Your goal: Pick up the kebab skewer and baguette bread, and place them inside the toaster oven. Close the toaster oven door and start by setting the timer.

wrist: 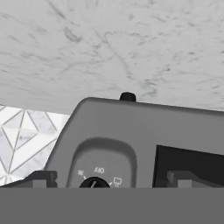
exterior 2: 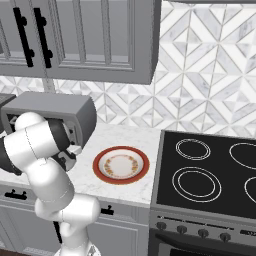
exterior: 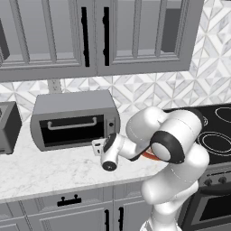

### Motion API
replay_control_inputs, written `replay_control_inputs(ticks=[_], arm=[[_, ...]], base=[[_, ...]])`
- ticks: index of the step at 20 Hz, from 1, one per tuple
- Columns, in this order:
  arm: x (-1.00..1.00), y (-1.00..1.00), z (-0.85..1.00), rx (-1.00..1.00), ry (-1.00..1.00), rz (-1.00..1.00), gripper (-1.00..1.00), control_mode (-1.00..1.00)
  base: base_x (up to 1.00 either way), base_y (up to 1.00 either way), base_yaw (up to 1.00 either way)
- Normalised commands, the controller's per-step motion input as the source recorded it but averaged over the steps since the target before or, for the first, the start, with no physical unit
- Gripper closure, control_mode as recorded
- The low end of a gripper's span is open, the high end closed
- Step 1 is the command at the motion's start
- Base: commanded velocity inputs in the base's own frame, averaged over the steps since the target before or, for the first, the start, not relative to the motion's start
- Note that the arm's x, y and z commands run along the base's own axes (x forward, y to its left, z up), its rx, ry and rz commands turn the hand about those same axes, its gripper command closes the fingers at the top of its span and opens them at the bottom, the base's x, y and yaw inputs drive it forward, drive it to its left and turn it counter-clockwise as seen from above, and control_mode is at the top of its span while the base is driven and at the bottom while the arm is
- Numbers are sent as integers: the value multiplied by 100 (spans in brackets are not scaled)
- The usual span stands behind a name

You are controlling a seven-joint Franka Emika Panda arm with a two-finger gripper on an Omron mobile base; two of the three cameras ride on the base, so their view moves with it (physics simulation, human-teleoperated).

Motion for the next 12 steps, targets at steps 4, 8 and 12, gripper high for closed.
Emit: replay_control_inputs(ticks=[4, 8, 12], arm=[[0, -1, 0, 0, 0, 1, -100, -100], [0, -1, 0, 0, -1, 1, -100, -100], [0, -5, 0, 0, 0, 0, 100, -100]], base=[[0, 0, 0], [0, 0, 0], [0, 0, 0]])
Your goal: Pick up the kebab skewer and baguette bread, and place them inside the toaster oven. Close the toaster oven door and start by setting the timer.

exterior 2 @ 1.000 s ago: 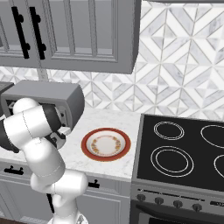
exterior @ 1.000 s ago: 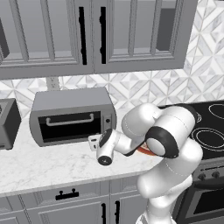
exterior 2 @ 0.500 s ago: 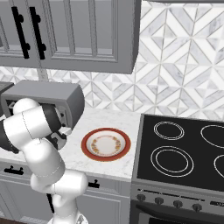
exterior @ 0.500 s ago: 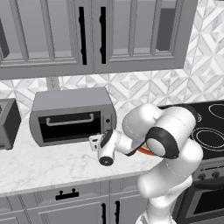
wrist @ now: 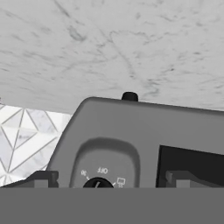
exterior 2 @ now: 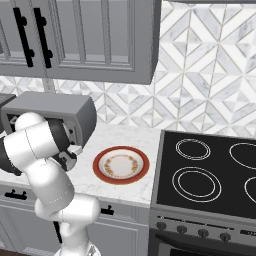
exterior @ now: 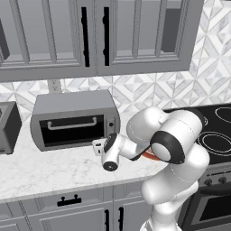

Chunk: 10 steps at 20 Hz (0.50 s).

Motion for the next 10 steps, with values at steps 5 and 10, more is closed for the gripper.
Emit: replay_control_inputs(ticks=[5, 10], arm=[[0, -4, 0, 0, 0, 0, 100, -100], [0, -2, 0, 0, 0, 0, 100, -100]], base=[[0, 0, 0], [0, 0, 0]])
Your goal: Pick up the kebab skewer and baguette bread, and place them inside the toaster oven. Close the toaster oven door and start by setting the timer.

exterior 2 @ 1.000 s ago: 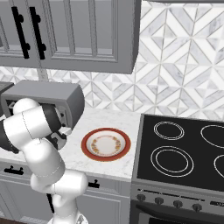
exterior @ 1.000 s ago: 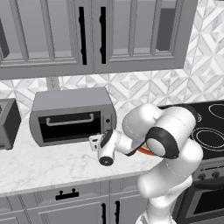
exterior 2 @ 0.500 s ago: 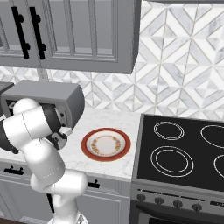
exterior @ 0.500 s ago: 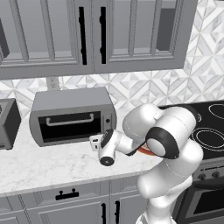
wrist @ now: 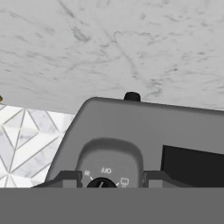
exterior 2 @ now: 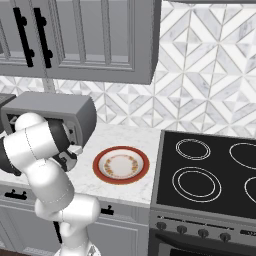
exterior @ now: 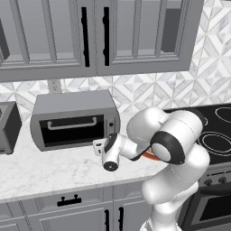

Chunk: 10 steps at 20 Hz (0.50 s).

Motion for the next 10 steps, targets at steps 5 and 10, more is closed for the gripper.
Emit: replay_control_inputs(ticks=[5, 10], arm=[[0, 0, 2, 0, -1, 0, 100, -100], [0, 0, 12, 0, -3, 0, 100, -100]], base=[[0, 0, 0], [0, 0, 0]])
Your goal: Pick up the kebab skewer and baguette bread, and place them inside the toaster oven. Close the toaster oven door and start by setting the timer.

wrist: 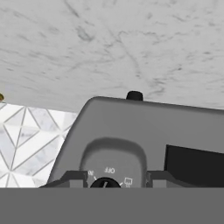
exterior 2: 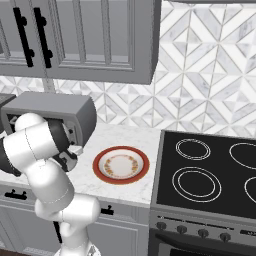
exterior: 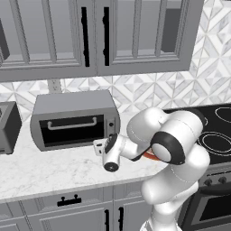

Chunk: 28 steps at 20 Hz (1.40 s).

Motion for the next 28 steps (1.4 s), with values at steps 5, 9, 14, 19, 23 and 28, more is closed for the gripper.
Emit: replay_control_inputs(ticks=[5, 9, 14, 19, 23, 28], arm=[[0, 0, 20, -2, -1, 0, 100, -100], [0, 0, 27, -2, -1, 0, 100, -100], [0, 1, 25, -3, -1, 0, 100, -100], [-5, 2, 23, -4, -2, 0, 100, -100], [0, 7, 25, -3, -3, 0, 100, -100], [0, 14, 30, -1, -4, -1, 100, -100]], base=[[0, 0, 0], [0, 0, 0], [0, 0, 0], [0, 0, 0], [0, 0, 0], [0, 0, 0]])
